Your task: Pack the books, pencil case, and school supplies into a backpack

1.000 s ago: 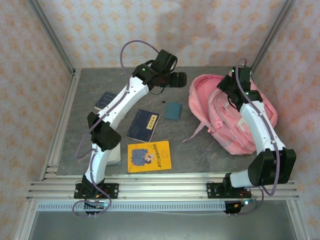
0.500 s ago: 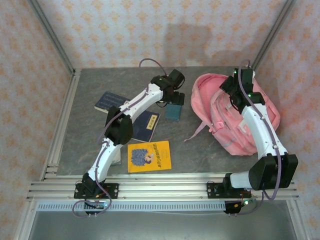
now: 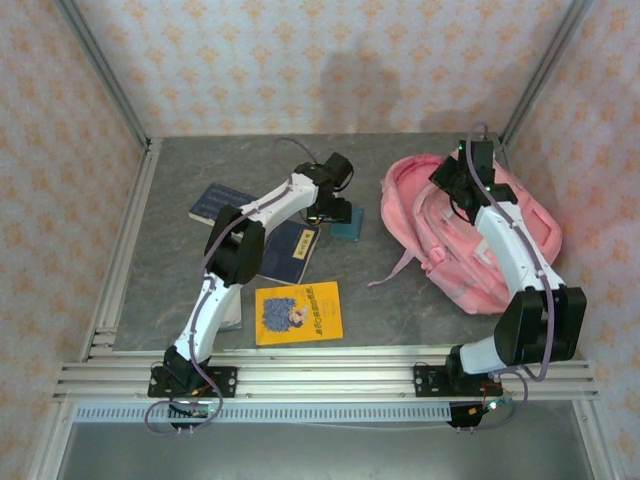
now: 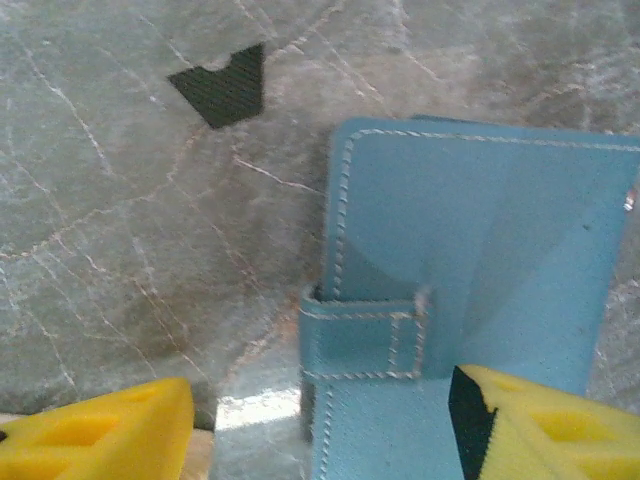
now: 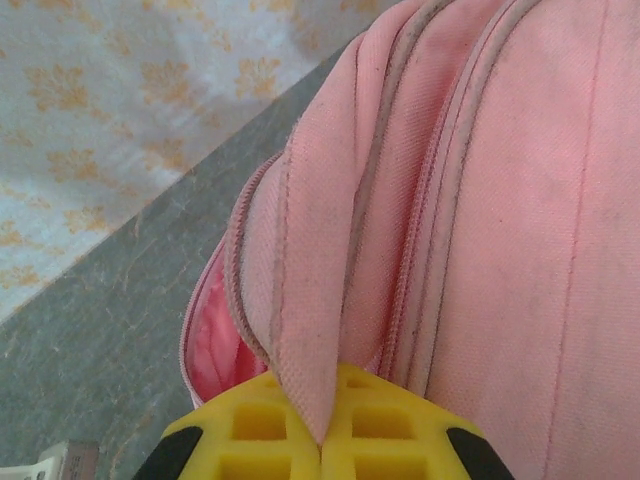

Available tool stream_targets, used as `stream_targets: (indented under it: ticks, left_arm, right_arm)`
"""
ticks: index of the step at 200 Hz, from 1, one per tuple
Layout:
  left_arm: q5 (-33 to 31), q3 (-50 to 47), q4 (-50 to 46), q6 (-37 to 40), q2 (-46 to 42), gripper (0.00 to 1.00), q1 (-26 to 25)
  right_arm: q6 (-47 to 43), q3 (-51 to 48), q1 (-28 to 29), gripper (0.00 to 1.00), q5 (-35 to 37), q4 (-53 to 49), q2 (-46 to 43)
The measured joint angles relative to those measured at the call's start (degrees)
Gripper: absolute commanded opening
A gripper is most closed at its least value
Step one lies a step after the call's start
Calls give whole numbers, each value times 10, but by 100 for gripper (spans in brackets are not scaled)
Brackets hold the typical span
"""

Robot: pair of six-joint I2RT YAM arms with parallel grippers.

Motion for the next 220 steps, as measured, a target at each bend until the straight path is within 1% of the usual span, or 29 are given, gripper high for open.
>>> stream_targets:
  ticks: [38, 79, 114, 134, 173, 194, 220]
  left_arm:
    - [52, -25, 44, 1, 0, 66, 26]
    - [95, -31, 73, 7, 0, 66, 29]
    - [122, -31, 86, 9, 4, 63, 29]
    - [134, -23, 85, 11, 16, 59, 30]
    - [168, -19, 88, 7, 21, 49, 41]
    - [179, -32, 101, 1, 18, 45, 46]
    - [200, -63, 130, -12, 6, 38, 55]
  right_arm:
    - [-6, -6, 16, 0, -33, 9, 56]
    - [-42, 22, 66, 0, -48, -28, 166]
    - [-64, 61, 107, 0, -46, -68, 238]
    - [-64, 67, 115, 0, -47, -72, 252]
    - [-64, 68, 115, 0, -49, -72, 259]
    - [-64, 68, 115, 0, -49, -72, 260]
    - [-66, 68, 115, 0, -49, -72, 260]
